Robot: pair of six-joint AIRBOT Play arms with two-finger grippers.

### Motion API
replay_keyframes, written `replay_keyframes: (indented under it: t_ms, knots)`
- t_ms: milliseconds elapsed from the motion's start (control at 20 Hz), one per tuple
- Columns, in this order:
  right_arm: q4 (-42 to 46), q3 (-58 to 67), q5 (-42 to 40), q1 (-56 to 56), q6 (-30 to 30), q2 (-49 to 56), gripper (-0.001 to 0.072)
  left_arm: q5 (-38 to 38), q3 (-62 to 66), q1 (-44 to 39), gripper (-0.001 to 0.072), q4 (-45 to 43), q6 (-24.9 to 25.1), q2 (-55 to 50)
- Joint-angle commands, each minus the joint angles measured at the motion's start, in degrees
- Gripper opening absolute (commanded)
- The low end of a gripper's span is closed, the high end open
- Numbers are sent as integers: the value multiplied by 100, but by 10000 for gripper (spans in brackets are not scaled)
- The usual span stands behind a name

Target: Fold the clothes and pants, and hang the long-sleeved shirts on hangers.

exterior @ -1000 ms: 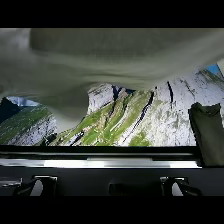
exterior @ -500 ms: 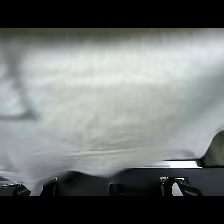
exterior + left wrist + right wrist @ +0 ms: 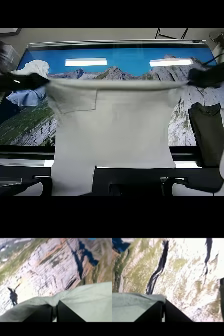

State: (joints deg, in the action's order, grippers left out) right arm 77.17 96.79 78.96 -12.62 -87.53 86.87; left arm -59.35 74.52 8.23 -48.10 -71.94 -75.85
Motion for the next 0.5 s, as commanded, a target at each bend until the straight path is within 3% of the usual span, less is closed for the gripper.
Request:
replay_keyframes:
  t_ms: [0,150,300,450]
  knots:
    - [-96,-334,-1051,306,-717,1390,38,1106,-428,-433,26,367,-2,-1572]
    - [-382,-334,-2498,302,-874,1683,39,1908,136,-439,26,566,22,-2107]
    - [-330,-323,-3917,205,-1257,1683,39,2883,575,-468,27,566,385,-2151]
    - [-295,-323,-4166,181,-1386,1718,39,3550,638,-643,27,566,450,-2216]
